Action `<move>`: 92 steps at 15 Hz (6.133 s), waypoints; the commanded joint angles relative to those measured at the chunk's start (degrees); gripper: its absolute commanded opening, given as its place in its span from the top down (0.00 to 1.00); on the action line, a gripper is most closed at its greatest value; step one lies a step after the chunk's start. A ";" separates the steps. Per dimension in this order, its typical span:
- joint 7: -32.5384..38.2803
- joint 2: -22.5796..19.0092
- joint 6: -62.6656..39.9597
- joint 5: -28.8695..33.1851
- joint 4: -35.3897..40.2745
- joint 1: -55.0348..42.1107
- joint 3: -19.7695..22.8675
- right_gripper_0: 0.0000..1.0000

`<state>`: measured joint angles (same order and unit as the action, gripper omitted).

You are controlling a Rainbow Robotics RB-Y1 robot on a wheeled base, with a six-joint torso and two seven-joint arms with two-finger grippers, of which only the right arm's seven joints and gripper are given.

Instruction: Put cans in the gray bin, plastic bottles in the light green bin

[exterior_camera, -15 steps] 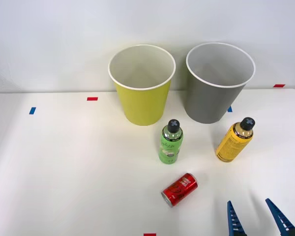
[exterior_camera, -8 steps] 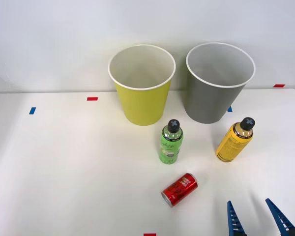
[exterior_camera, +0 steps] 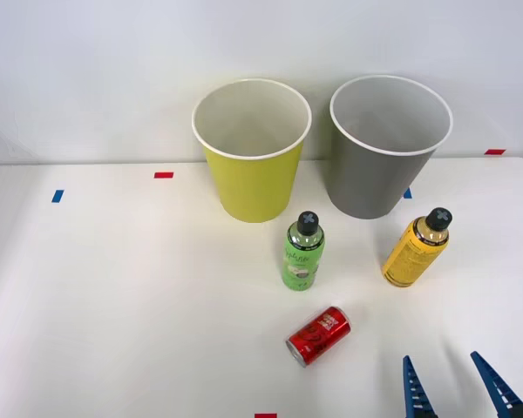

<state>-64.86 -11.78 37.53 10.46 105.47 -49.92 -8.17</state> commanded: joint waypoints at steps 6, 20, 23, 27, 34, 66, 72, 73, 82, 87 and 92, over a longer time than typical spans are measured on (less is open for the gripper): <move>0.00 0.00 0.00 0.00 0.00 0.00 0.00 0.00; 0.00 0.00 0.00 0.00 0.00 0.00 0.00 0.00; 0.00 0.35 -0.53 -0.44 -2.46 0.53 0.26 0.00; -2.02 0.44 5.98 -5.89 -2.72 0.97 0.26 0.00; -17.32 -0.18 5.36 -12.30 -2.72 3.43 0.44 0.00; -27.16 -0.26 -22.50 -26.37 -2.72 31.29 0.09 0.00; -28.21 -0.62 -23.73 -26.45 -2.72 31.29 0.26 0.00; -28.48 -0.62 -23.82 -26.37 -2.72 31.29 0.26 0.11; -29.27 -0.44 -23.82 -26.37 -2.72 31.11 0.35 0.91; -29.00 -0.70 -21.97 -25.93 0.00 27.69 0.18 0.92; -26.63 -4.75 -24.43 -27.24 9.84 24.26 -3.16 0.95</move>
<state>-92.01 -15.82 14.81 -16.49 113.35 -25.44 -10.93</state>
